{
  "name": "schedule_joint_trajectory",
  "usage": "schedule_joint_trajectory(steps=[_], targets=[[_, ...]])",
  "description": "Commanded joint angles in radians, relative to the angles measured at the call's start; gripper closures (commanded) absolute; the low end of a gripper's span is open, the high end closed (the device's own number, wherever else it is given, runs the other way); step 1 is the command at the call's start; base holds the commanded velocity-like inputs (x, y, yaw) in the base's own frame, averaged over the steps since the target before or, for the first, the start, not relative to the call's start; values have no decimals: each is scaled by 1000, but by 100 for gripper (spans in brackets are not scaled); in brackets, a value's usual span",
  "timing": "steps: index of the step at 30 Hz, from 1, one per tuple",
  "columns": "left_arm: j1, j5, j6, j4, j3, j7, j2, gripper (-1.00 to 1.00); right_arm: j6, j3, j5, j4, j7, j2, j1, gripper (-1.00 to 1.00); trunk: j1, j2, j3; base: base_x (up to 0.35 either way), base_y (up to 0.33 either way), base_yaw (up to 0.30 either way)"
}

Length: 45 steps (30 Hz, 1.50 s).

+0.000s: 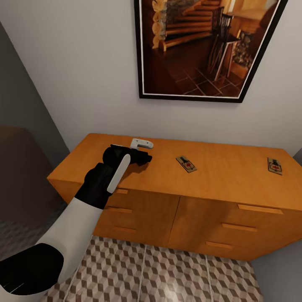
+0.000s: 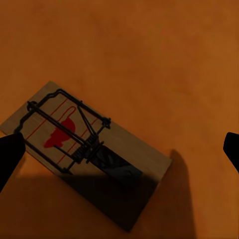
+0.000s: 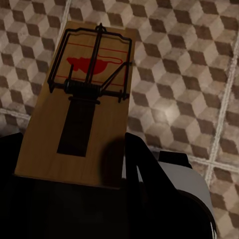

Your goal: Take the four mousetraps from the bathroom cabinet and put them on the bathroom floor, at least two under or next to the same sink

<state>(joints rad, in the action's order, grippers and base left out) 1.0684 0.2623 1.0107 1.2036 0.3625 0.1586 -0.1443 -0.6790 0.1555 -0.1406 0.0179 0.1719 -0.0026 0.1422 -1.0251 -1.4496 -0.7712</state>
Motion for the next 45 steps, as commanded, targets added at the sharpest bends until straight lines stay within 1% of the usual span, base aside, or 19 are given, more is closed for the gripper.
schedule_joint_trajectory(steps=[1, 11, 45], targets=[[1, 11, 3, 1, 1, 10, 0, -100, -2, 7, -15, 0, 11, 0, 0, 100, 0, 0, -1, 0, 0, 0], [1, 11, 3, -1, 1, 10, 0, -100, -2, 7, -15, -1, 11, 0, 0, 100, 0, 0, -5, 0, 0, 0], [0, 11, 3, -6, 1, 10, 0, -100, -2, 7, -15, -1, 11, 1, 0, 100, 0, 0, -5, 0, 0, 0]])
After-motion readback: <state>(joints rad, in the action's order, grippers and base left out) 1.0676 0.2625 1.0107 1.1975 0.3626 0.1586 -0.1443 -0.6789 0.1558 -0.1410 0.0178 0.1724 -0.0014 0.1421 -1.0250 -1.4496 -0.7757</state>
